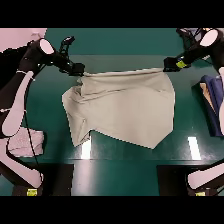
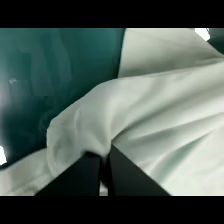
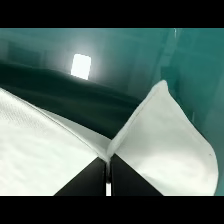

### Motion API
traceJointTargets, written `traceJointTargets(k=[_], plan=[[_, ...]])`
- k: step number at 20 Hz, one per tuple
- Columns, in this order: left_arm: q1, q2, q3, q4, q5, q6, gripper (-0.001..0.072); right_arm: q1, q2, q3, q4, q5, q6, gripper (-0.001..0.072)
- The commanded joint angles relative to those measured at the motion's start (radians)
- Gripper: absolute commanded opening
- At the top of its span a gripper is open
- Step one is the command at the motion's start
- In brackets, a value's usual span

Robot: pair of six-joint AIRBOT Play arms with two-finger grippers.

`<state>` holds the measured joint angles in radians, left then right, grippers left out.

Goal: Fold the shirts.

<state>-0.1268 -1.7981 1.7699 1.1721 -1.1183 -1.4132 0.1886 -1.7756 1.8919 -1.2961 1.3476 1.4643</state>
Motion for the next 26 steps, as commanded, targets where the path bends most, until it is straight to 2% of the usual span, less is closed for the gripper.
traceJointTargets(k=[1, 2, 3, 4, 5, 6, 9, 11, 15, 19, 24, 26], plan=[[-0.003, -0.032, -0.004, 0.003, 0.107, -0.001, 0.0183, 0.001, -0.057, 0.001, 0.054, -0.044, 0.001, 0.0014], [-0.003, -0.032, -0.004, 0.003, 0.105, -0.001, 0.0411, 0.000, -0.064, 0.001, 0.075, -0.051, 0.001, 0.0014], [-0.003, -0.032, -0.002, 0.003, 0.094, -0.001, 0.0504, 0.000, -0.068, 0.001, 0.082, -0.060, 0.002, 0.0017], [-0.003, -0.032, 0.003, 0.005, 0.072, -0.001, 0.0497, 0.000, -0.068, 0.001, 0.089, -0.067, 0.001, 0.0112], [0.006, -0.029, 0.015, 0.010, 0.031, -0.002, 0.0498, -0.004, -0.066, 0.006, 0.097, -0.066, 0.001, 0.0376], [0.024, -0.026, 0.034, 0.011, -0.032, -0.001, 0.0497, -0.011, -0.061, 0.018, 0.100, -0.040, 0.001, 0.0456], [0.129, 0.027, 0.043, 0.011, -0.212, -0.004, 0.0497, -0.050, 0.007, -0.017, 0.099, 0.043, -0.027, 0.0448], [0.208, 0.108, -0.043, 0.011, -0.235, -0.005, 0.0497, -0.087, 0.102, -0.127, 0.100, 0.050, -0.051, 0.0448], [0.300, 0.314, -0.392, 0.010, -0.189, 0.036, 0.0498, -0.139, 0.290, -0.369, 0.101, 0.024, -0.071, 0.0448], [0.303, 0.434, -0.718, -0.053, -0.124, 0.119, 0.0497, -0.151, 0.442, -0.541, 0.101, -0.027, -0.071, 0.0448], [0.303, 0.444, -0.888, -0.154, -0.047, 0.212, 0.0497, -0.151, 0.559, -0.655, 0.101, -0.043, -0.071, 0.0448], [0.303, 0.444, -0.917, -0.203, 0.019, 0.218, 0.0497, -0.151, 0.585, -0.669, 0.101, -0.041, -0.070, 0.0448]])
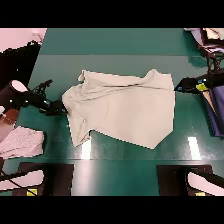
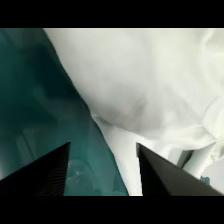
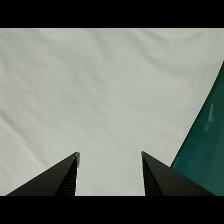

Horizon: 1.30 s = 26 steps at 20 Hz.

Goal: Fold the shirts.

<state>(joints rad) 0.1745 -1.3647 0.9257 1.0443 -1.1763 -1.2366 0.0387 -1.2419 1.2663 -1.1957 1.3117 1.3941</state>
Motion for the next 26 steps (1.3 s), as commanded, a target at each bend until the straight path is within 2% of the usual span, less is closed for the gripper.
traceJointTargets(k=[1, 5, 6, 7, 10, 11, 20, 26], plan=[[0.002, 0.010, -0.076, -0.098, 0.109, 0.047, 0.0496, -0.001, 0.064, -0.048, 0.001, -0.003, 0.000, 0.0448], [0.002, 0.010, -0.076, -0.165, 0.186, 0.058, 0.0494, -0.001, 0.105, -0.053, 0.000, 0.018, 0.002, 0.0448], [-0.001, 0.010, -0.076, -0.174, 0.190, 0.059, 0.0355, -0.001, 0.109, -0.053, 0.000, 0.031, 0.006, 0.0448], [0.000, 0.010, -0.076, -0.175, 0.192, 0.067, 0.0140, -0.002, 0.109, -0.053, -0.001, 0.053, 0.012, 0.0448], [0.000, 0.009, -0.076, -0.169, 0.197, 0.067, 0.0136, -0.002, 0.100, -0.054, -0.005, 0.114, 0.013, 0.0448], [0.000, 0.009, -0.076, -0.169, 0.197, 0.068, 0.0021, -0.002, 0.107, -0.073, -0.010, 0.110, 0.027, 0.0448], [0.000, 0.089, -0.022, -0.162, 0.181, 0.067, 0.0026, 0.002, 0.270, -0.593, 0.005, 0.143, 0.173, 0.0453], [0.000, 0.089, -0.022, -0.159, 0.177, 0.067, 0.0026, 0.126, 0.299, -0.786, 0.177, -0.011, 0.213, 0.0449]])
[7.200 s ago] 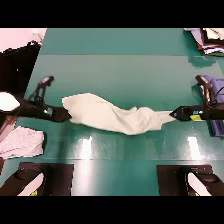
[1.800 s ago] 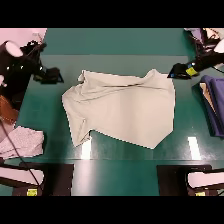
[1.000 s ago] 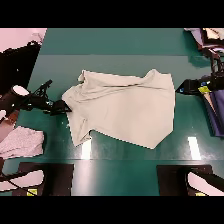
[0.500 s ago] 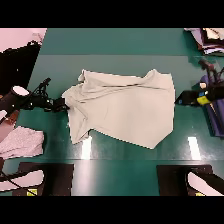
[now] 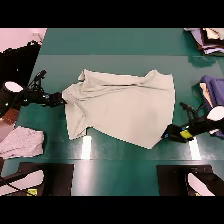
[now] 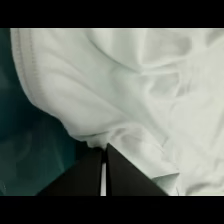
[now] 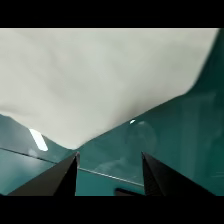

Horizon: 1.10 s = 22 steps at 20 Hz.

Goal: Fold the shirts.

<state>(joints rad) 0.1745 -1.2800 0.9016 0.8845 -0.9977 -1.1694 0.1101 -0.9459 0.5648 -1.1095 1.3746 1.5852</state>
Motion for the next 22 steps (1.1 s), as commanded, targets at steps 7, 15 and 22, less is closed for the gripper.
traceJointTargets(k=[7, 15, 22], plan=[[0.000, 0.005, 0.002, 0.001, -0.048, -0.001, 0.0026, 0.312, -0.183, -0.014, 0.138, -0.251, -0.006, 0.0125], [0.000, 0.323, 0.240, 0.005, -0.120, -0.090, 0.0026, 0.242, 0.020, 0.373, 0.000, -0.248, -0.056, 0.0014], [0.000, 0.463, 0.902, -0.012, -0.135, -0.176, 0.0027, -0.085, 0.198, 0.925, -0.017, -0.241, -0.149, 0.0014]])
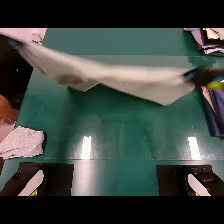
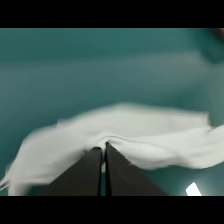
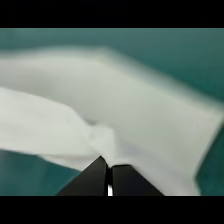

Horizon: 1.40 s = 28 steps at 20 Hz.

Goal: Fold the shirts.

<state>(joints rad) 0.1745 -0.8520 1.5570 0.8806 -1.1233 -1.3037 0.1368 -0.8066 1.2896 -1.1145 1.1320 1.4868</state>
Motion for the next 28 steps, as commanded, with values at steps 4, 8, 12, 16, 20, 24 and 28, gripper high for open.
traceJointTargets(k=[4, 8, 12, 16, 20, 24, 28], plan=[[0.000, 0.035, 0.510, -0.071, 0.041, -0.088, 0.0026, -0.225, 0.100, 0.407, -0.012, 0.023, -0.094, 0.0014], [0.000, 0.035, 0.611, -0.201, 0.066, -0.084, 0.0026, -0.332, 0.067, 0.587, -0.012, 0.154, -0.102, 0.0014], [0.000, 0.018, 0.527, -0.191, 0.067, -0.086, 0.0026, -0.384, -0.081, 0.773, -0.010, 0.327, -0.100, 0.0014], [0.000, -0.131, 0.332, -0.173, -0.060, -0.111, 0.0026, -0.311, -0.259, 0.719, -0.008, 0.373, -0.080, 0.0014], [-0.001, -0.408, 0.199, -0.124, -0.272, -0.111, 0.0026, -0.219, -0.476, 0.529, -0.012, 0.454, -0.057, 0.0014], [-0.063, -0.666, 0.060, -0.035, -0.237, -0.096, 0.0026, -0.156, -0.710, 0.413, -0.013, 0.383, -0.058, 0.0014], [-0.138, -0.843, 0.078, -0.035, 0.037, -0.056, 0.0026, -0.145, -0.916, 0.487, -0.003, 0.235, -0.068, 0.0014]])
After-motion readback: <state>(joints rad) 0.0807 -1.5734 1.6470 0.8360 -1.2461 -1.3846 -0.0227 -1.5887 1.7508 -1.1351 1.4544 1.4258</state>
